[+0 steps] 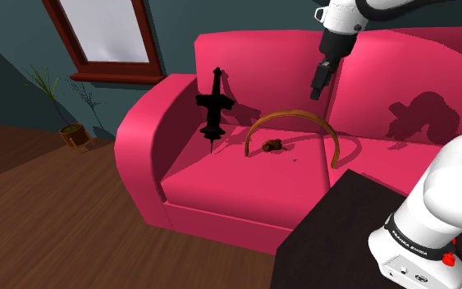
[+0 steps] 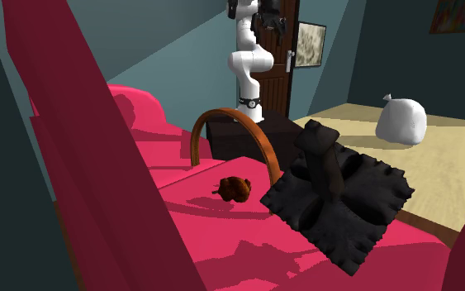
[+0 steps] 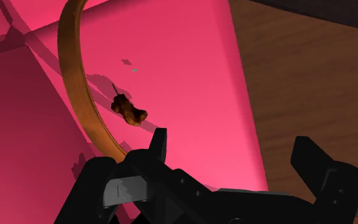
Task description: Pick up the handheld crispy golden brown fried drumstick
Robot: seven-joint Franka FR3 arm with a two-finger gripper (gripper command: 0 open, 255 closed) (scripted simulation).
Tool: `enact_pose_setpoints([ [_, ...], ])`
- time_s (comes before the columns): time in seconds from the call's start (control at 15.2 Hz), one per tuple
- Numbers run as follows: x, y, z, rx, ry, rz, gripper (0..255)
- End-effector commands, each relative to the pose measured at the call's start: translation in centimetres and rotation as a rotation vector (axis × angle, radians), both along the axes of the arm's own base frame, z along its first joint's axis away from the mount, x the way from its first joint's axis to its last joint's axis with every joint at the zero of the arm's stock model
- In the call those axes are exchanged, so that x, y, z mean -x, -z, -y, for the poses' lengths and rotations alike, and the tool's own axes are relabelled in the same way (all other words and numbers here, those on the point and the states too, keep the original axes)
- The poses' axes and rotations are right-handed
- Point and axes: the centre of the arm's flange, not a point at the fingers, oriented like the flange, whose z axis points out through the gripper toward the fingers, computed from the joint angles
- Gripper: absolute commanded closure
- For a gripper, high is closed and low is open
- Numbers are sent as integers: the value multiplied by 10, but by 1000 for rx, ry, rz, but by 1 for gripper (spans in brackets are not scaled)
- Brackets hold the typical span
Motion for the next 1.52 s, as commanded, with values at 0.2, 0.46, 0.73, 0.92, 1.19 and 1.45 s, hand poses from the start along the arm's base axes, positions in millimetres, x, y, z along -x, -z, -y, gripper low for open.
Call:
enact_pose_setpoints([
  [0.2, -23, 56, 27, 24, -79, 15, 0],
  [0.46, -43, 99, 48, 44, -141, 24, 0],
  [0.73, -64, 142, 68, 63, -203, 34, 0],
  [0.92, -81, 174, 82, 77, -249, 42, 0],
  [1.19, -105, 215, 101, 96, -311, 51, 0],
  [1.45, -131, 256, 120, 115, -373, 61, 0],
])
